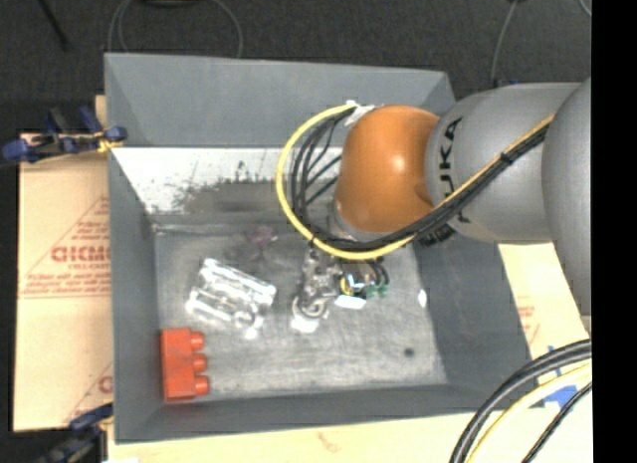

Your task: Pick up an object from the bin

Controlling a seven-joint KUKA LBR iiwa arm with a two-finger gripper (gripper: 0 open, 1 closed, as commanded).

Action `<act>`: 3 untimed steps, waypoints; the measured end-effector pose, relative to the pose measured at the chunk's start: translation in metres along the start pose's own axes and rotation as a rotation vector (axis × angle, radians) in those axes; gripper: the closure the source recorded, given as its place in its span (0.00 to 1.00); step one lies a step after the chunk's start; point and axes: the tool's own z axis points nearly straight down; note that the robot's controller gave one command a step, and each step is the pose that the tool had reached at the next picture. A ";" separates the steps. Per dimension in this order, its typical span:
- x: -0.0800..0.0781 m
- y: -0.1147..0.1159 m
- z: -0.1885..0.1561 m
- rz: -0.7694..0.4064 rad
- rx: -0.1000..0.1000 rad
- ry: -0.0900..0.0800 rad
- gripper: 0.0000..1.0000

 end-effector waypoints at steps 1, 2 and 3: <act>0.000 0.001 -0.036 0.053 -0.001 -0.004 1.00; 0.000 0.001 -0.034 0.053 0.000 -0.001 0.00; -0.027 -0.029 0.067 -0.062 0.001 -0.005 0.00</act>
Offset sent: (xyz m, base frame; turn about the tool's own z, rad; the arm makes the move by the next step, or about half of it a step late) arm -0.0017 0.0010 0.0338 0.0550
